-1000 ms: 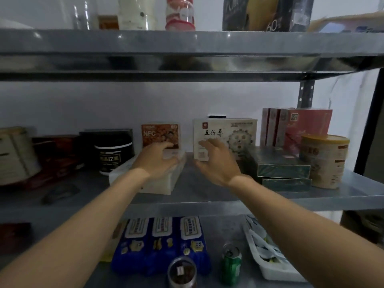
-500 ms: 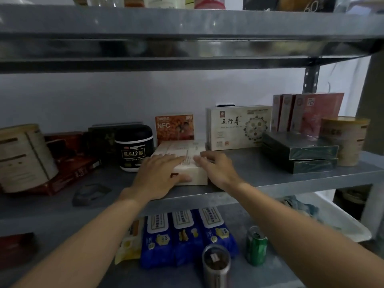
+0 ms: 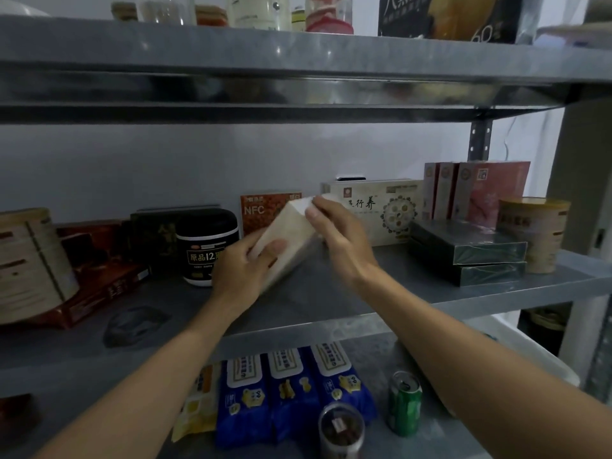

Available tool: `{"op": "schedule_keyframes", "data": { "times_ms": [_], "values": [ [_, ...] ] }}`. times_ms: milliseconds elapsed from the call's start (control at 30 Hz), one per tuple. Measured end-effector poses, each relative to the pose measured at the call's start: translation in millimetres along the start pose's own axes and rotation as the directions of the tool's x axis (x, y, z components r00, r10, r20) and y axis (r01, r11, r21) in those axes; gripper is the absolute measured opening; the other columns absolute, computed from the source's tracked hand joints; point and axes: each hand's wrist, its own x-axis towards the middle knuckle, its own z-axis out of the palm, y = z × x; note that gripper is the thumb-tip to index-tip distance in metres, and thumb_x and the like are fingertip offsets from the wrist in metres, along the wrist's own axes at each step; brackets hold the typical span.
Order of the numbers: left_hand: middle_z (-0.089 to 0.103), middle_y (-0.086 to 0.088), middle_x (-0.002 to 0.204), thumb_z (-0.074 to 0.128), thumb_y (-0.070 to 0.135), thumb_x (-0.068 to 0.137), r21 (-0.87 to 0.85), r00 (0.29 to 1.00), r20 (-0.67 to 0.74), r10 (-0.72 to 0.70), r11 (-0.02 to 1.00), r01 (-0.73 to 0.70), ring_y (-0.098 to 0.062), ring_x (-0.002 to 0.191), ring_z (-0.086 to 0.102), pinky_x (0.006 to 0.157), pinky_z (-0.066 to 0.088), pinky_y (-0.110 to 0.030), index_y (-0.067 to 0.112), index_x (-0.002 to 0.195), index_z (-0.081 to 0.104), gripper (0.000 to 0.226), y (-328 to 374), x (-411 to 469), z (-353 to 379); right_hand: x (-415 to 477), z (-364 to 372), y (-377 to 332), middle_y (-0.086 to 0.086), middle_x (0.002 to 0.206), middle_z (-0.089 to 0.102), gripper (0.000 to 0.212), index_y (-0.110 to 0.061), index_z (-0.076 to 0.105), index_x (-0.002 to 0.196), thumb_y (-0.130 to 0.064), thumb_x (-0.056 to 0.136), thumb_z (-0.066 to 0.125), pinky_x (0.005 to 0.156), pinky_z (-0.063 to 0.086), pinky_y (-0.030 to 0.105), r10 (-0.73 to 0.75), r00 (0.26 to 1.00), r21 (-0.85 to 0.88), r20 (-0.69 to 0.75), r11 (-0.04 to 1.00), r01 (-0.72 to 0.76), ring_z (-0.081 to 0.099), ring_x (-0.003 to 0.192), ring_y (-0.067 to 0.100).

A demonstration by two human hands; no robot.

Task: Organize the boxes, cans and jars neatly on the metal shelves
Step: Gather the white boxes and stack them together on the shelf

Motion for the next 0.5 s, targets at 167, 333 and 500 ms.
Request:
{"op": "schedule_keyframes", "data": {
  "times_ms": [167, 333, 500],
  "values": [
    [0.071, 0.014, 0.09, 0.051, 0.053, 0.083, -0.299, 0.994, 0.038, -0.106, 0.947, 0.113, 0.006, 0.08, 0.065, 0.067, 0.049, -0.011, 0.034, 0.098, 0.065, 0.029, 7, 1, 4, 12, -8, -3, -0.012, 0.154, 0.034, 0.056, -0.039, 0.055, 0.132, -0.068, 0.085, 0.05, 0.113, 0.027, 0.042, -0.038, 0.995, -0.105, 0.088, 0.993, 0.048, 0.029, 0.14, 0.009],
    [0.068, 0.012, 0.114, 0.049, 0.059, 0.079, -0.374, 0.956, 0.17, -0.238, 0.882, 0.286, -0.007, 0.109, 0.06, 0.094, 0.044, -0.029, 0.038, 0.116, 0.06, 0.044, -12, 10, 4, 19, -8, 17, -0.01, 0.162, 0.007, 0.071, -0.043, 0.037, 0.143, -0.063, 0.081, 0.063, 0.118, 0.015, 0.048, 0.032, 0.994, -0.24, 0.107, 0.971, -0.006, 0.004, 0.149, 0.013],
    [0.068, 0.005, 0.116, 0.049, 0.056, 0.08, -0.534, 0.916, 0.195, -0.352, 0.745, 0.4, -0.016, 0.116, 0.059, 0.102, 0.042, -0.037, 0.032, 0.115, 0.062, 0.044, -27, 17, 1, 27, -8, 43, -0.003, 0.164, -0.004, 0.093, -0.044, 0.02, 0.151, -0.061, 0.075, 0.071, 0.119, 0.017, 0.05, 0.214, 0.973, -0.192, 0.083, 0.962, -0.195, 0.002, 0.15, 0.023]
  ]
}}
